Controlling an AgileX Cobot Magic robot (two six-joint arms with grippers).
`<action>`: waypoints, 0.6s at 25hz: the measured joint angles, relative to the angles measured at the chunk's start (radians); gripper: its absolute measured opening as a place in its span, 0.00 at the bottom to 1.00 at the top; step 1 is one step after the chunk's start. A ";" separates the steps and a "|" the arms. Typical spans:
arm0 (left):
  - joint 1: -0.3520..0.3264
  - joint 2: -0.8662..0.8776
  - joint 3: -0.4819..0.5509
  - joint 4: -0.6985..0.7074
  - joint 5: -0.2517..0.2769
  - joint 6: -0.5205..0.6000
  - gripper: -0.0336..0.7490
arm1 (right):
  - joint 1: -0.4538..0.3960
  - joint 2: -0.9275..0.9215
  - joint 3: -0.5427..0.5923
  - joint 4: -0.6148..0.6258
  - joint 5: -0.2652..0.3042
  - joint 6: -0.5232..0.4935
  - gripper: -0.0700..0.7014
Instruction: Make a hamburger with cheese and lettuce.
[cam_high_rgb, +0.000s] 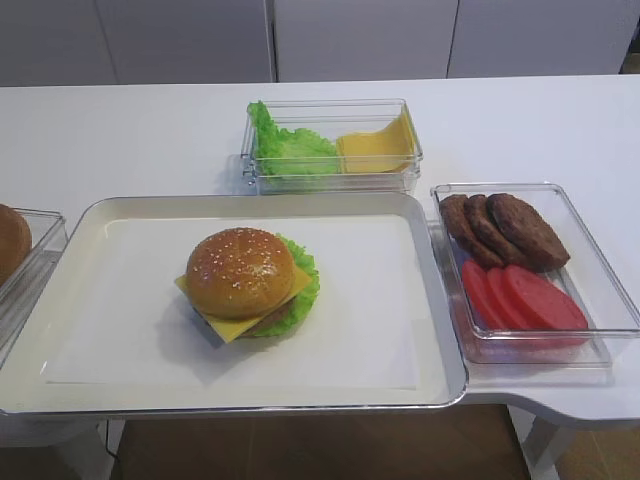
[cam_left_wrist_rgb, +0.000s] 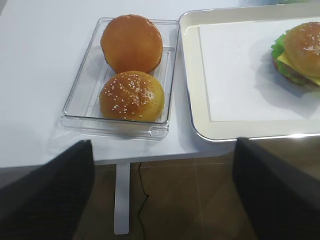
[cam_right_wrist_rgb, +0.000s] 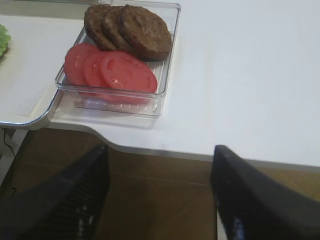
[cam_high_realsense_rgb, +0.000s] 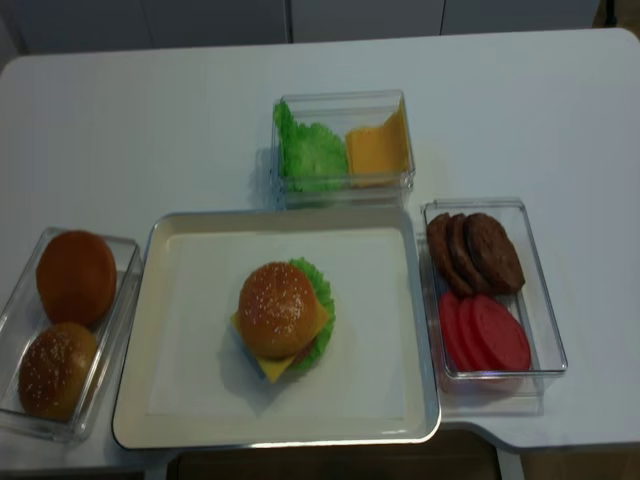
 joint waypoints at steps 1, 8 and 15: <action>0.000 -0.005 0.000 0.000 0.001 0.000 0.86 | 0.000 0.000 0.000 0.000 0.000 0.000 0.71; 0.000 -0.006 0.000 0.000 0.002 0.002 0.86 | 0.000 0.000 0.000 0.000 0.000 0.000 0.71; 0.000 -0.034 0.000 -0.028 0.004 0.009 0.86 | 0.000 0.000 0.000 0.000 0.000 0.000 0.71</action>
